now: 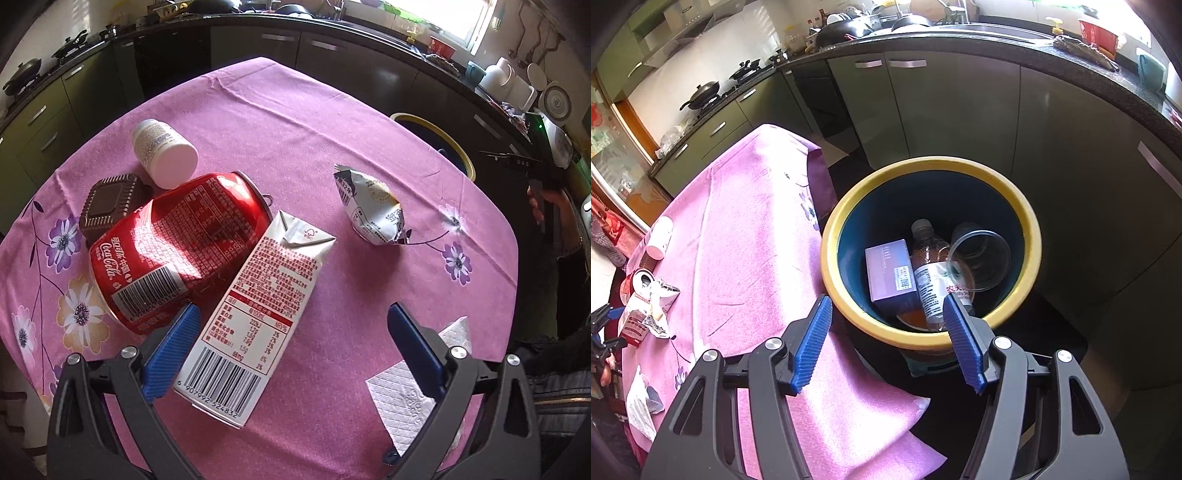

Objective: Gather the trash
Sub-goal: 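Reach the left tool to the white milk carton and grasp it, then carry the milk carton over the bin and open the left tool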

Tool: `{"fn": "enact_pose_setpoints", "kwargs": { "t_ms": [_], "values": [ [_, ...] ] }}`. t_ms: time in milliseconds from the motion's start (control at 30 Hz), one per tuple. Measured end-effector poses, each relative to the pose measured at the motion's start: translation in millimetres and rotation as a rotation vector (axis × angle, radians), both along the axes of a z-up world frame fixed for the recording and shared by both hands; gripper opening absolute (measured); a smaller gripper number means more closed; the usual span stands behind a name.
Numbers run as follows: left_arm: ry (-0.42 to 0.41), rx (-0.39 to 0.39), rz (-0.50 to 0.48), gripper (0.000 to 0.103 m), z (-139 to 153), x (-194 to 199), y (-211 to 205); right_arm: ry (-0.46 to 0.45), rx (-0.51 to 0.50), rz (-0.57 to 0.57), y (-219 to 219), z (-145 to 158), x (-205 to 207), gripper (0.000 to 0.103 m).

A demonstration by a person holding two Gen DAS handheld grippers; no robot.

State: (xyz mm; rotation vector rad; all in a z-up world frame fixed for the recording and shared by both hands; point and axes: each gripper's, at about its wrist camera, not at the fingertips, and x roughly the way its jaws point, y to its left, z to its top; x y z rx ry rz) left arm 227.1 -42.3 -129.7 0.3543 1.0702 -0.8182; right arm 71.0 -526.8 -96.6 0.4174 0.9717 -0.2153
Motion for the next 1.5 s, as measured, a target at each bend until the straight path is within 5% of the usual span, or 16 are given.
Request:
{"fn": "enact_pose_setpoints", "kwargs": {
  "t_ms": [233, 567, 1500],
  "values": [
    [0.017, -0.002, 0.018, 0.093, -4.6, 1.3, 0.0, -0.009, 0.005, 0.023, 7.0, 1.5, 6.5, 0.064],
    [0.059, -0.048, 0.110, 0.041, -7.7, 4.2, 8.7, -0.023, 0.013, 0.037, 9.8, 2.5, 9.1, 0.068],
    [-0.091, -0.018, 0.100, 0.035, 42.9, -41.5, -16.7, -0.061, 0.058, 0.046, 2.3, -1.0, -0.1, 0.068]
  ]
}}
